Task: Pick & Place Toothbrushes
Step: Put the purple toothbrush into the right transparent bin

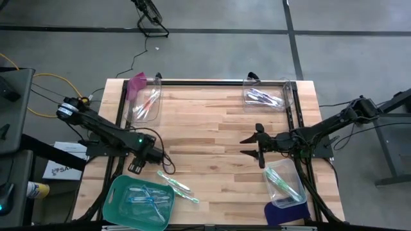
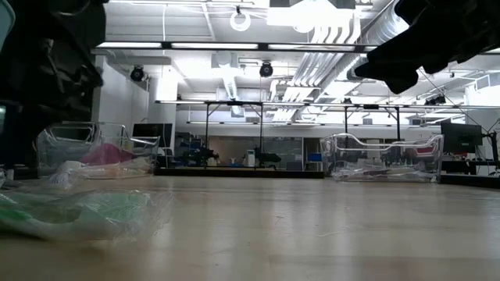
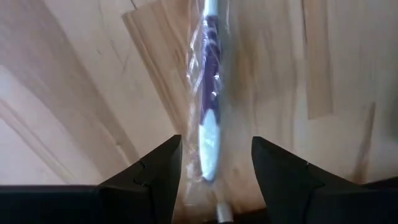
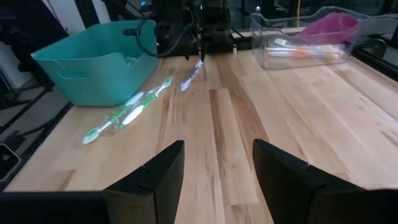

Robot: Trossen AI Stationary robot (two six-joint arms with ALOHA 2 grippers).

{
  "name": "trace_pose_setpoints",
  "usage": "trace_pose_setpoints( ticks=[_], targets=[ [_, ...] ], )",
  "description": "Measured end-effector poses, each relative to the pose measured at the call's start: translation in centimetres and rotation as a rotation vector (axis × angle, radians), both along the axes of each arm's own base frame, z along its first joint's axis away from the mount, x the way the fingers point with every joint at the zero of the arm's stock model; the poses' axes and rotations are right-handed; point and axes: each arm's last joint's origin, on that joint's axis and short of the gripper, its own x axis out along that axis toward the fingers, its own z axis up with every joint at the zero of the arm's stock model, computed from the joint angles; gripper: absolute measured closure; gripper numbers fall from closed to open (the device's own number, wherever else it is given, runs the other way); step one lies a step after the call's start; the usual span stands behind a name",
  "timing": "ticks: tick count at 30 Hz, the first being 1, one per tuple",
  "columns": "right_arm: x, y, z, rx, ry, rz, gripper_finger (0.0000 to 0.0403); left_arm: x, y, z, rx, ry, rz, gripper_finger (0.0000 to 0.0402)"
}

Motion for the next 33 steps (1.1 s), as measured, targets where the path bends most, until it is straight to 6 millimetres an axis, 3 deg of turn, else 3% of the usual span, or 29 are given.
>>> trace_pose_setpoints(
  ticks=[15, 19, 27, 33],
  targets=[
    [0.0, 0.0, 0.1, 0.001, -0.009, -0.004, 0.022, 0.2, -0.4, -3.2, 0.086, 0.076, -0.002, 0.0217],
    [0.0, 0.0, 0.1, 0.002, -0.009, -0.004, 0.022, 0.2, -0.4, -3.3, 0.09, 0.075, 0.002, 0.0254],
    [0.0, 0.0, 0.1, 0.005, -0.008, -0.009, 0.022, 0.3, -0.4, -3.1, 0.096, 0.068, 0.005, 0.0381],
    [0.0, 0.0, 0.1, 0.005, -0.009, -0.009, 0.022, 0.7, -0.5, -2.8, 0.107, 0.049, 0.003, 0.0379]
  ],
)
